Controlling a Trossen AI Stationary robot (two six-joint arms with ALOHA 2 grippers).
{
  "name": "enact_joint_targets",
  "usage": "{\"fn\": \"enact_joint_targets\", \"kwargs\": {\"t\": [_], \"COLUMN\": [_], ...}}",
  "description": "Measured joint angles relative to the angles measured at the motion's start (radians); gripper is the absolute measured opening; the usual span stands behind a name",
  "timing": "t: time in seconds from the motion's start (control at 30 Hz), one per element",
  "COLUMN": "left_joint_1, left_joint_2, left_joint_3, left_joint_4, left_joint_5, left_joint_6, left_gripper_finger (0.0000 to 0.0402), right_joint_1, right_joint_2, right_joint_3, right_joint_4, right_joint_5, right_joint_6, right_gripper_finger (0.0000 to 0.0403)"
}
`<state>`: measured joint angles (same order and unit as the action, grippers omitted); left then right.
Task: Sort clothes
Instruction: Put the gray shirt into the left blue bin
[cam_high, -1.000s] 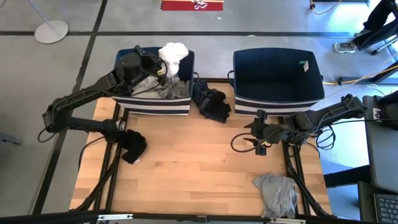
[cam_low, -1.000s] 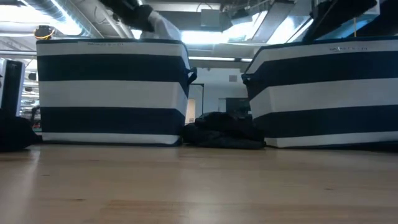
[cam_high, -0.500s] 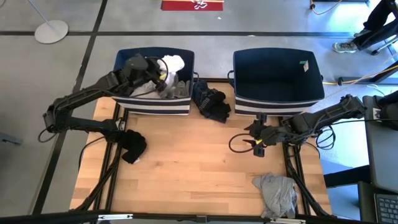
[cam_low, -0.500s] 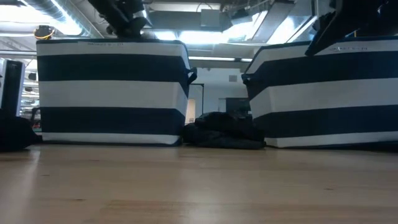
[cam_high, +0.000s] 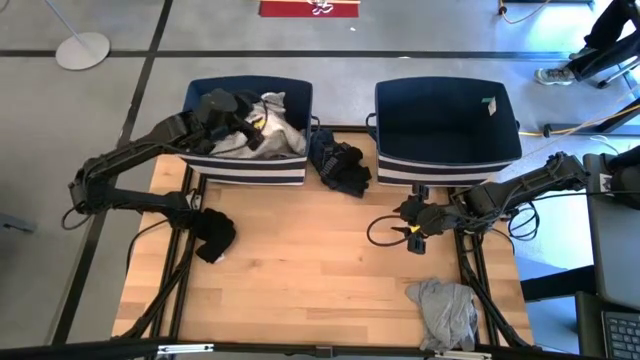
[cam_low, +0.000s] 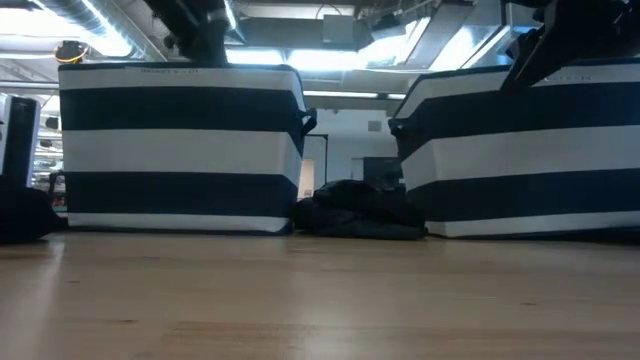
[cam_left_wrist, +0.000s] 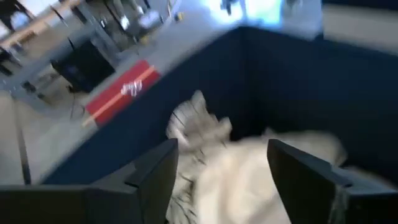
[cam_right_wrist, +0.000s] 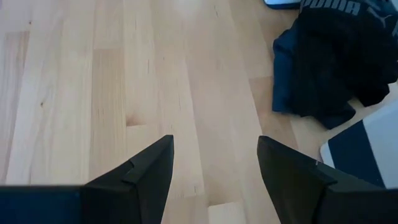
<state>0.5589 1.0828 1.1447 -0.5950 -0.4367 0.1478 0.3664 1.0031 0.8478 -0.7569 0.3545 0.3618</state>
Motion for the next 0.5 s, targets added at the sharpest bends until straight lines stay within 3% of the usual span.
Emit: {"fn": "enact_joint_targets", "kwargs": {"t": [0.13, 0.37, 0.5], "left_joint_1": [-0.016, -0.122, -0.246], "left_joint_2": [-0.037, -0.043, 0.002], "left_joint_3": [0.043, 0.042, 0.041], "left_joint_4": [0.039, 0.086, 0.016], "left_joint_5": [0.076, 0.460, 0.496], "left_joint_6": [-0.014, -0.046, -0.089], "left_gripper_finger": [0.0251, 0.0253, 0.0253], "right_joint_1": [0.000, 0.000, 0.000], "right_joint_2": [0.000, 0.000, 0.000], "right_joint_3": [0.000, 0.000, 0.000], "right_joint_4": [0.000, 0.000, -0.003], "right_joint_5": [0.000, -0.011, -0.015], "right_joint_6": [0.003, 0.032, 0.063], "right_gripper_finger": [0.0231, 0.0231, 0.0231]}}
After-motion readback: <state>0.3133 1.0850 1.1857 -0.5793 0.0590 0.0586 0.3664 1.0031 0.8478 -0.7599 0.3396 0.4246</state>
